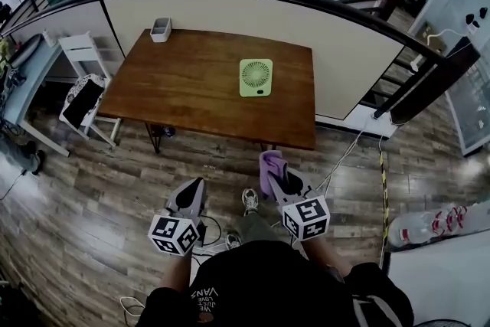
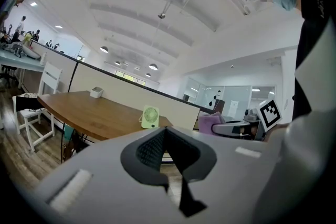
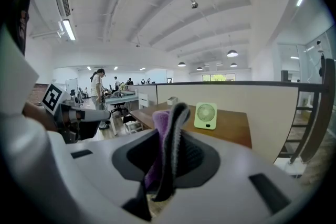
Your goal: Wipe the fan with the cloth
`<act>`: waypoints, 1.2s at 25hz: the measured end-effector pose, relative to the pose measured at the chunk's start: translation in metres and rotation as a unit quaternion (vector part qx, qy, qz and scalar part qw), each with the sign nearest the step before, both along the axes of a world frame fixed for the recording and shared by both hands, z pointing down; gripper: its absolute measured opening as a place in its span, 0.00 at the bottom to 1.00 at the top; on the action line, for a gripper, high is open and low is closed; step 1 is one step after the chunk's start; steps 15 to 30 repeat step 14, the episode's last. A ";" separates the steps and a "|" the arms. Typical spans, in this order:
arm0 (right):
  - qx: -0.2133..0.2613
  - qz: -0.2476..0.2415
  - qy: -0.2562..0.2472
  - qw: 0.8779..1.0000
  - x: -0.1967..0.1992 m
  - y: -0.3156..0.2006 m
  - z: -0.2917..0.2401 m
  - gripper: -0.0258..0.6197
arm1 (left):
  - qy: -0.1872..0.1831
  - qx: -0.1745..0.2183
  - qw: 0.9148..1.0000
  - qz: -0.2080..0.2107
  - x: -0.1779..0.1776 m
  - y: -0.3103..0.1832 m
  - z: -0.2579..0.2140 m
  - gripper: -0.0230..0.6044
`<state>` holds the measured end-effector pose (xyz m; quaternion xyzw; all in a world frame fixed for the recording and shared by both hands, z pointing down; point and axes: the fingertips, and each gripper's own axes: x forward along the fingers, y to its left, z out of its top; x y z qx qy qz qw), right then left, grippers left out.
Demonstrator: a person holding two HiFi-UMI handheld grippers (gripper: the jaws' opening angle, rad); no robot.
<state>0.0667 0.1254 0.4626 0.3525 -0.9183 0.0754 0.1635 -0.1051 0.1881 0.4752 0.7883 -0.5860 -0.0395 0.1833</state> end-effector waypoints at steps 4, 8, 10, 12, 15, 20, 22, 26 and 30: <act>0.000 0.002 -0.004 1.000 0.000 -0.003 -0.001 0.18 | -0.002 0.000 1.000 0.001 0.001 -0.004 -0.001 0.05; -0.001 0.002 -0.006 1.000 0.002 -0.005 0.000 0.18 | -0.006 -0.002 1.000 0.010 0.005 -0.007 0.001 0.05; -0.001 0.002 -0.005 1.000 0.003 -0.006 0.000 0.18 | -0.007 -0.003 1.000 0.012 0.006 -0.009 0.002 0.05; -0.001 0.001 -0.006 1.000 0.003 -0.007 0.000 0.18 | -0.007 -0.005 1.000 0.013 0.007 -0.010 0.003 0.05; -0.001 0.001 -0.007 1.000 0.004 -0.007 0.000 0.18 | -0.007 -0.007 1.000 0.014 0.007 -0.011 0.004 0.05; -0.001 0.001 -0.007 1.000 0.004 -0.007 0.000 0.18 | -0.007 -0.007 1.000 0.014 0.007 -0.011 0.004 0.05; -0.001 0.001 -0.007 1.000 0.004 -0.007 0.000 0.18 | -0.007 -0.007 1.000 0.014 0.007 -0.011 0.004 0.05; -0.001 0.001 -0.007 1.000 0.004 -0.007 0.000 0.18 | -0.007 -0.007 1.000 0.014 0.007 -0.011 0.004 0.05; -0.001 0.001 -0.007 1.000 0.004 -0.007 0.000 0.18 | -0.007 -0.007 1.000 0.014 0.007 -0.011 0.004 0.05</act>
